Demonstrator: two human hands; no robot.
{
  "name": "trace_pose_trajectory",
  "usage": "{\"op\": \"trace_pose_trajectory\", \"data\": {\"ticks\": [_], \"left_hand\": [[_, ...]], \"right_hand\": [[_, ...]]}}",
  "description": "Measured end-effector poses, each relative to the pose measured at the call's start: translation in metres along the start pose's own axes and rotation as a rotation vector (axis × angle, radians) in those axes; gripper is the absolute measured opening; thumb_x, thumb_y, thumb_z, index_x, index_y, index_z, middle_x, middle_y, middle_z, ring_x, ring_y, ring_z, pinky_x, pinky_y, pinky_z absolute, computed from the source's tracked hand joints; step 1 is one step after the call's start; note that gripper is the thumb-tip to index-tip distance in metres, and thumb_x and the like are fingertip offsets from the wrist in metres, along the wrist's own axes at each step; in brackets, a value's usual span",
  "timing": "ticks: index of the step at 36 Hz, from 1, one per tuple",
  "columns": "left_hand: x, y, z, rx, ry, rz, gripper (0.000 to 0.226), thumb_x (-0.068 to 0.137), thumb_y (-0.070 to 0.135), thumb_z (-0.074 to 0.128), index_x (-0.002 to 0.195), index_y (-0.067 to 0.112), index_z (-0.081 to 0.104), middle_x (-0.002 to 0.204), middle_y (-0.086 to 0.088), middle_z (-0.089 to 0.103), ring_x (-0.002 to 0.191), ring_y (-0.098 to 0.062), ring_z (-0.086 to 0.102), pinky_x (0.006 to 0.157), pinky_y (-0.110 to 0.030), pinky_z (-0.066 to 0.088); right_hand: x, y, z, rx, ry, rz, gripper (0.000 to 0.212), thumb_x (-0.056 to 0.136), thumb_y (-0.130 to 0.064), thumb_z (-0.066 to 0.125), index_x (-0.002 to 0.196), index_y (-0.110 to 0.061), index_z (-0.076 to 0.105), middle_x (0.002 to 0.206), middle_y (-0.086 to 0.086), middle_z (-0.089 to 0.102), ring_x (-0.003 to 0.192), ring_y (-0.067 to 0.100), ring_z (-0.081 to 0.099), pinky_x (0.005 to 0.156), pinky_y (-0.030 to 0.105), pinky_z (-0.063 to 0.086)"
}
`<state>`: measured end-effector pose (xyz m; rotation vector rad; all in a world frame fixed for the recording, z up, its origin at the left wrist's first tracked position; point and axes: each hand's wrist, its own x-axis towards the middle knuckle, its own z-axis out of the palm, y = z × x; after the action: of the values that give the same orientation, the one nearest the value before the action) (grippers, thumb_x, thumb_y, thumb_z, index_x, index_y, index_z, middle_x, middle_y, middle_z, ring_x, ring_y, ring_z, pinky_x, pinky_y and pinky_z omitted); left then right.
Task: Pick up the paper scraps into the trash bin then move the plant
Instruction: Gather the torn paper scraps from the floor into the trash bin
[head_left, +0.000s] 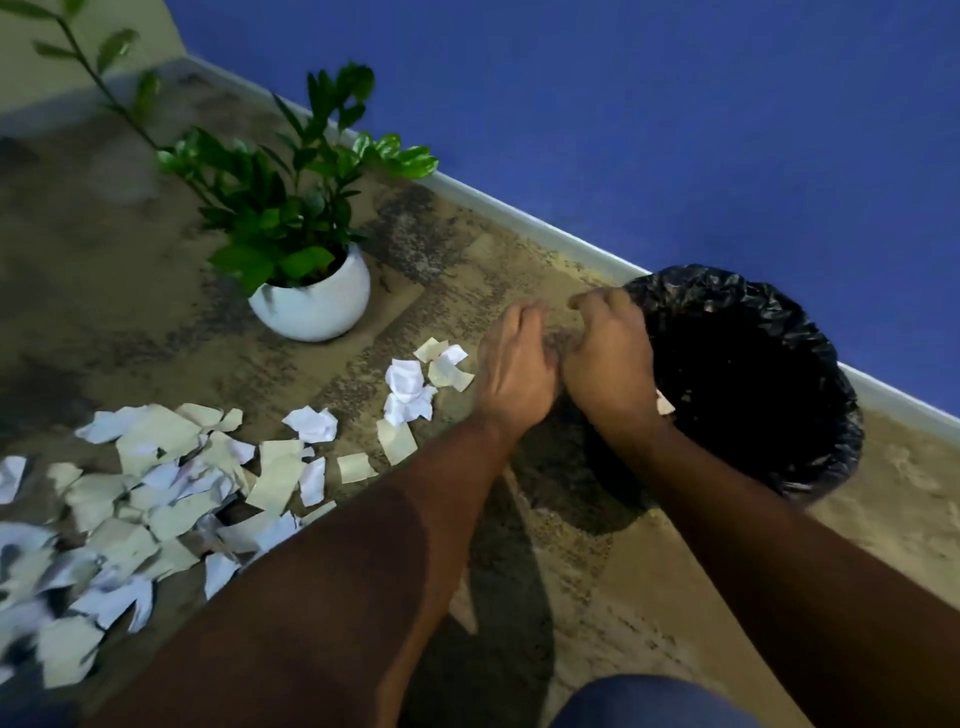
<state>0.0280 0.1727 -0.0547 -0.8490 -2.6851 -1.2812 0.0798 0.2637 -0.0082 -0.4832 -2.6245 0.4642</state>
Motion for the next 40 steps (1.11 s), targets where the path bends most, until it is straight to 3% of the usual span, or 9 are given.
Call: {"op": "trace_pose_trajectory", "data": {"ticks": [5,9,15,20,26,31,35,40], "left_hand": [[-0.009,-0.059,-0.013,0.179,-0.077,-0.128,0.056,0.088,0.020,0.056,0.141,0.012,0.043,0.141,-0.012,0.046,0.125,-0.034,0.051,0.102,-0.047,0.042],[-0.017,-0.101,-0.016,0.268,-0.099,-0.224,0.053,0.088,0.026,0.058,0.138,0.017,0.046,0.141,-0.007,0.046,0.131,-0.028,0.046,0.107,-0.039,0.037],[-0.021,-0.145,-0.008,0.322,-0.202,-0.338,0.058,0.089,0.032,0.061,0.140,0.015,0.040,0.144,-0.009,0.040,0.136,-0.030,0.036,0.109,-0.046,0.038],[-0.020,-0.172,-0.001,0.330,-0.256,-0.416,0.072,0.086,0.038,0.067,0.147,0.021,0.032,0.154,-0.008,0.028,0.140,-0.031,0.031,0.111,-0.047,0.037],[-0.018,-0.197,0.002,0.387,-0.203,-0.414,0.055,0.094,0.047,0.051,0.141,0.024,0.034,0.144,-0.010,0.035,0.128,-0.031,0.041,0.098,-0.048,0.046],[-0.011,-0.204,0.000,0.447,-0.256,-0.399,0.076,0.086,0.050,0.060,0.149,0.029,0.024,0.160,-0.008,0.014,0.146,-0.032,0.018,0.108,-0.055,0.031],[0.001,-0.207,0.001,0.423,-0.402,-0.446,0.106,0.076,0.056,0.073,0.155,0.031,0.007,0.165,-0.002,-0.004,0.152,-0.034,-0.002,0.114,-0.061,0.021],[0.005,-0.208,0.010,0.422,-0.505,-0.482,0.104,0.081,0.043,0.075,0.155,0.034,0.001,0.165,-0.002,-0.006,0.152,-0.033,0.000,0.116,-0.060,0.023]], "right_hand": [[0.000,-0.024,0.052,-0.028,-0.210,-0.014,0.050,0.079,-0.017,0.071,0.127,-0.013,0.056,0.132,0.011,0.049,0.122,0.030,0.047,0.103,0.039,0.044],[-0.001,-0.026,0.093,-0.009,-0.372,0.019,0.055,0.084,-0.013,0.064,0.137,-0.015,0.047,0.136,0.014,0.043,0.125,0.033,0.042,0.104,0.038,0.040],[0.001,-0.020,0.142,-0.008,-0.519,0.003,0.061,0.086,-0.019,0.066,0.141,-0.016,0.041,0.138,0.011,0.044,0.124,0.031,0.044,0.102,0.035,0.037],[0.006,-0.016,0.177,0.003,-0.576,0.027,0.059,0.090,-0.020,0.061,0.145,-0.018,0.038,0.139,0.011,0.044,0.121,0.032,0.047,0.103,0.038,0.039],[0.018,-0.015,0.211,-0.011,-0.610,0.040,0.068,0.087,-0.027,0.065,0.146,-0.021,0.032,0.140,0.013,0.039,0.125,0.036,0.043,0.106,0.041,0.038],[0.035,-0.017,0.232,-0.053,-0.628,0.005,0.080,0.079,-0.036,0.072,0.147,-0.022,0.030,0.152,0.012,0.030,0.140,0.034,0.028,0.112,0.042,0.031],[0.048,-0.020,0.246,-0.005,-0.656,0.019,0.090,0.074,-0.034,0.076,0.149,-0.028,0.026,0.159,0.013,0.014,0.145,0.038,0.014,0.111,0.046,0.032],[0.058,-0.020,0.259,0.021,-0.740,0.089,0.067,0.089,-0.033,0.061,0.149,-0.032,0.029,0.159,0.014,0.009,0.147,0.037,0.009,0.114,0.047,0.028]]}}
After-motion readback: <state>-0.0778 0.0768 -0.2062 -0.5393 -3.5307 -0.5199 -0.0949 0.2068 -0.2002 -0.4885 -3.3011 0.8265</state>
